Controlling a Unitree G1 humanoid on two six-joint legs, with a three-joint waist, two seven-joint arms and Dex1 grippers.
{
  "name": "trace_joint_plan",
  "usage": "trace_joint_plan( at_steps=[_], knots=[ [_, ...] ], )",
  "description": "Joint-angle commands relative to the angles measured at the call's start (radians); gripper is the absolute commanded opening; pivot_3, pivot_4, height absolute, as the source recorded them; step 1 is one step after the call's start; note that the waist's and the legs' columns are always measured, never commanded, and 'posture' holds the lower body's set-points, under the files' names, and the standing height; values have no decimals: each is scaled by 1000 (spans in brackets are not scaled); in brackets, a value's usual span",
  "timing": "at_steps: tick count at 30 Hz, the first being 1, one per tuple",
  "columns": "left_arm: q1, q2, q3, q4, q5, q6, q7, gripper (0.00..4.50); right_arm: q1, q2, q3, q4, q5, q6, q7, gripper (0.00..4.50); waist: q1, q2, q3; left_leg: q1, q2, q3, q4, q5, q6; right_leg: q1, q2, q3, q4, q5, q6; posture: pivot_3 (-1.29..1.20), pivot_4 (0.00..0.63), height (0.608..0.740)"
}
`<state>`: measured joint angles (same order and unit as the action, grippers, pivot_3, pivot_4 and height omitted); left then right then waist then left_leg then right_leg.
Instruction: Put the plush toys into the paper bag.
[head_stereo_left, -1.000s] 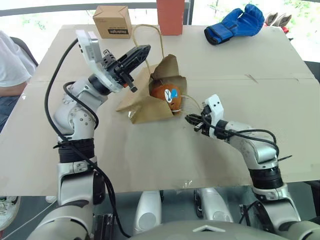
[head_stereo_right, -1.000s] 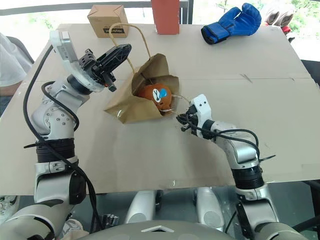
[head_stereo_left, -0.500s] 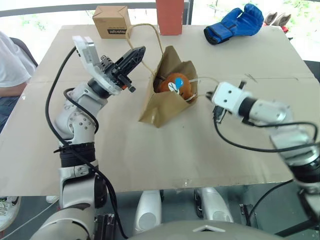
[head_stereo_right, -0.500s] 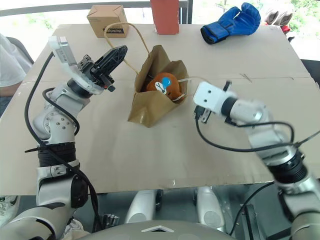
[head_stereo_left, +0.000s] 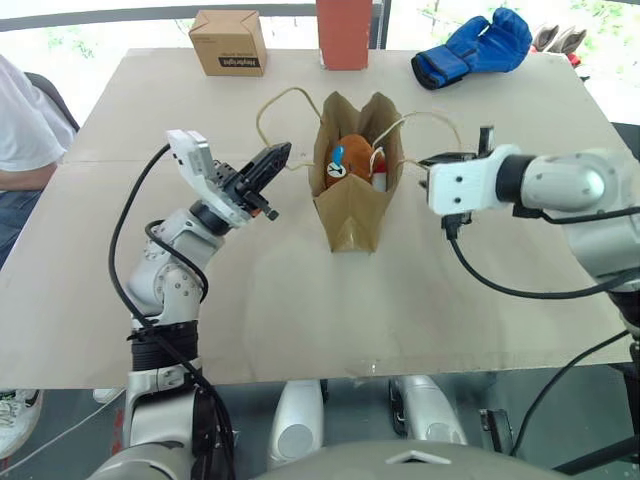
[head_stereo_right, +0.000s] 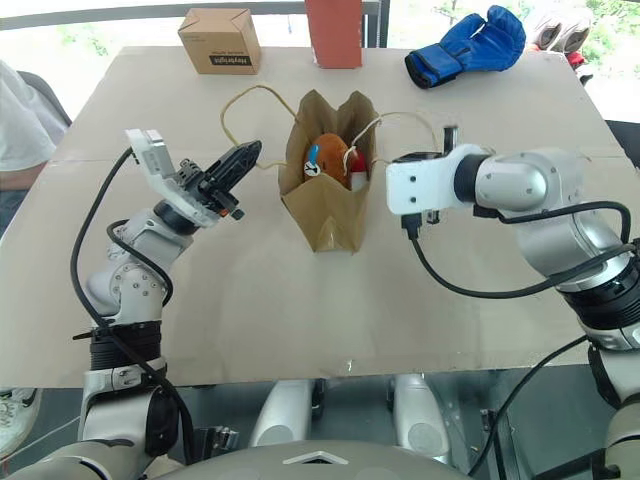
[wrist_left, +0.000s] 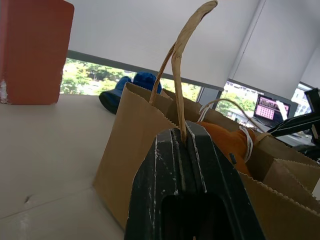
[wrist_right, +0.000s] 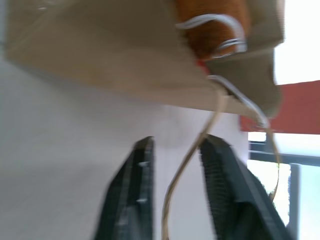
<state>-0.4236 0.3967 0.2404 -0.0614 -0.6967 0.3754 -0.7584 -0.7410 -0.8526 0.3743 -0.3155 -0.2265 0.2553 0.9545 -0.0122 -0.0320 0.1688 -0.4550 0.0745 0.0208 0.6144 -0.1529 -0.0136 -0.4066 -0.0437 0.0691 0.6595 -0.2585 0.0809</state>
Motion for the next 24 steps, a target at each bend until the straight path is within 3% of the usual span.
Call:
trace_joint_plan(
  at_steps=[1,6,11,16,17,18,19,20,21,24],
  knots=[
    [-21,-13,0,-53,2,-30,18,0,-44,8,-152,-93,101,80,23,2382,-1,0,0,0,0,0,0,0,0,0,0,0,0,0,0,0,150,740],
    [-53,-22,7,-25,-6,-38,29,0,-59,57,-383,-232,340,414,10,2382,3,0,0,0,0,-1,-1,0,0,0,0,-1,1,0,0,0,150,740],
    [-106,-19,18,12,3,-48,37,0,-28,226,-675,-413,590,829,-123,2382,3,-1,0,0,0,-1,0,0,0,1,0,-1,1,0,0,0,150,740],
    [-116,28,49,20,-88,26,-40,0,117,260,-760,-553,687,999,-196,2382,1,-1,-1,0,0,-1,0,0,0,1,0,-1,1,0,0,0,150,740],
    [-112,49,49,20,-92,32,-66,337,179,237,-734,-562,670,983,-211,2450,0,-1,-1,0,0,-1,0,0,0,1,0,-1,1,0,0,0,150,740],
    [-107,74,54,14,-106,54,-88,682,237,230,-689,-546,644,944,-232,2008,-1,-1,-1,0,0,-1,0,0,0,1,0,-1,1,0,0,0,150,740],
    [-103,90,57,9,-117,71,-104,885,274,225,-656,-533,628,912,-247,1906,-1,-1,-1,0,0,-1,-1,0,0,0,0,-1,1,0,0,0,150,740],
    [-96,116,58,4,-131,97,-124,1388,302,242,-624,-507,620,877,-267,1506,-2,-1,-1,0,0,-1,-1,0,0,0,0,-1,1,0,0,0,150,740],
    [-90,144,71,8,-153,135,-131,1524,322,254,-573,-465,596,825,-287,1348,-7,-1,-1,0,0,-1,-1,0,0,0,0,-1,1,0,-1,0,150,740],
    [-75,218,104,27,-191,212,-157,2943,352,251,-434,-345,514,667,-312,2,-19,0,0,1,0,0,0,0,0,0,0,0,2,-2,-3,0,150,740]
  ],
)
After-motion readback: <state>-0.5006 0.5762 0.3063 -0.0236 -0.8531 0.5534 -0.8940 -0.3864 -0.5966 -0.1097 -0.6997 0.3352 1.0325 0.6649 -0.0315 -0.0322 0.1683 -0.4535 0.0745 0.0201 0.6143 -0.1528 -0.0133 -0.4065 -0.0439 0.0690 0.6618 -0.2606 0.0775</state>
